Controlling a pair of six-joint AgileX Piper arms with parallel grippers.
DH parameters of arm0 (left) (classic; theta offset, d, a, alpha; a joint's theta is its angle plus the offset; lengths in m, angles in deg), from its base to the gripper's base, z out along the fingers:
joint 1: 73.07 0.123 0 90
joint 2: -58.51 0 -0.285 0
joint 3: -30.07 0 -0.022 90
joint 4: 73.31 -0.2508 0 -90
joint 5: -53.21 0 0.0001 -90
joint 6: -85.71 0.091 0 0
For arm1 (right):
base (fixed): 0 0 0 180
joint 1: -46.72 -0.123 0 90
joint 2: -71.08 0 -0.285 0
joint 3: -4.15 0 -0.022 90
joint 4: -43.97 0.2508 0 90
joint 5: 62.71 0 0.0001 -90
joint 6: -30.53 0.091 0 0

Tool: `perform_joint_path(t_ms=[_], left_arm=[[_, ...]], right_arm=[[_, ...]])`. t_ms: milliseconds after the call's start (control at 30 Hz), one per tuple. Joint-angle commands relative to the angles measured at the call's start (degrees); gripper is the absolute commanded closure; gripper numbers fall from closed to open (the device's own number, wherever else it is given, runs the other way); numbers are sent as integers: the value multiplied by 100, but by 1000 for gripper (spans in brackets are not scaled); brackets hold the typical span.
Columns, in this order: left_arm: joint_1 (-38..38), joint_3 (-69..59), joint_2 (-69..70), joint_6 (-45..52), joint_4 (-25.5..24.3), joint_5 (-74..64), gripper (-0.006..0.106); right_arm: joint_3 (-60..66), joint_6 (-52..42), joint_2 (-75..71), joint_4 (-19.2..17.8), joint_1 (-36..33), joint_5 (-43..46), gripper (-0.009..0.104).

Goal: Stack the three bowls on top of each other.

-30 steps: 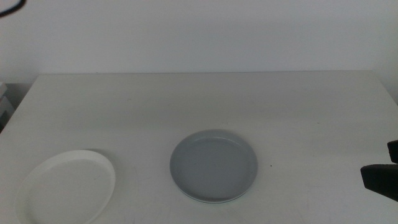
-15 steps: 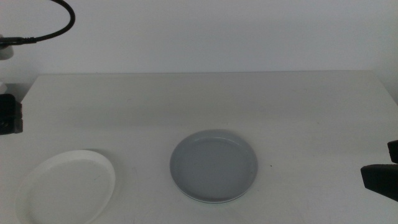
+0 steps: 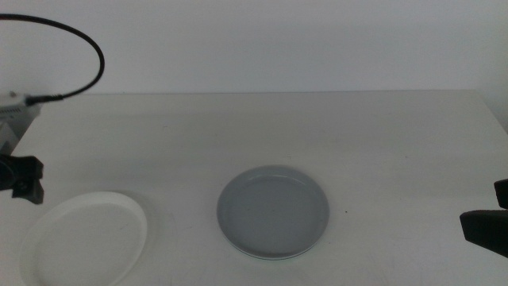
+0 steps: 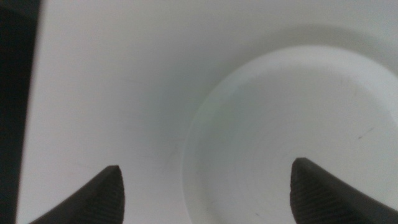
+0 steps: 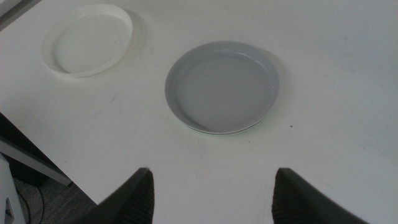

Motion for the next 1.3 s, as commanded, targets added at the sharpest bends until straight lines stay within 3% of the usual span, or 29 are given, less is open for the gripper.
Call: perform_joint_path(t_ms=[0, 867, 967, 1200, 1267], left_arm=[[12, 141, -84, 91, 116, 212, 12], [12, -138, -1670, 884, 501, 1080, 13], [12, -138, -1828, 884, 522, 1066, 26], [12, -132, -1910, 799, 526, 987, 90], [12, -132, -1840, 789, 516, 973, 100]], right_arm=[[-124, -15, -12, 106, 41, 299, 46], [-124, -15, -12, 106, 41, 299, 46], [-124, -15, -12, 106, 41, 299, 46], [-124, -15, -12, 106, 41, 299, 46], [-124, -15, -12, 106, 41, 299, 46]])
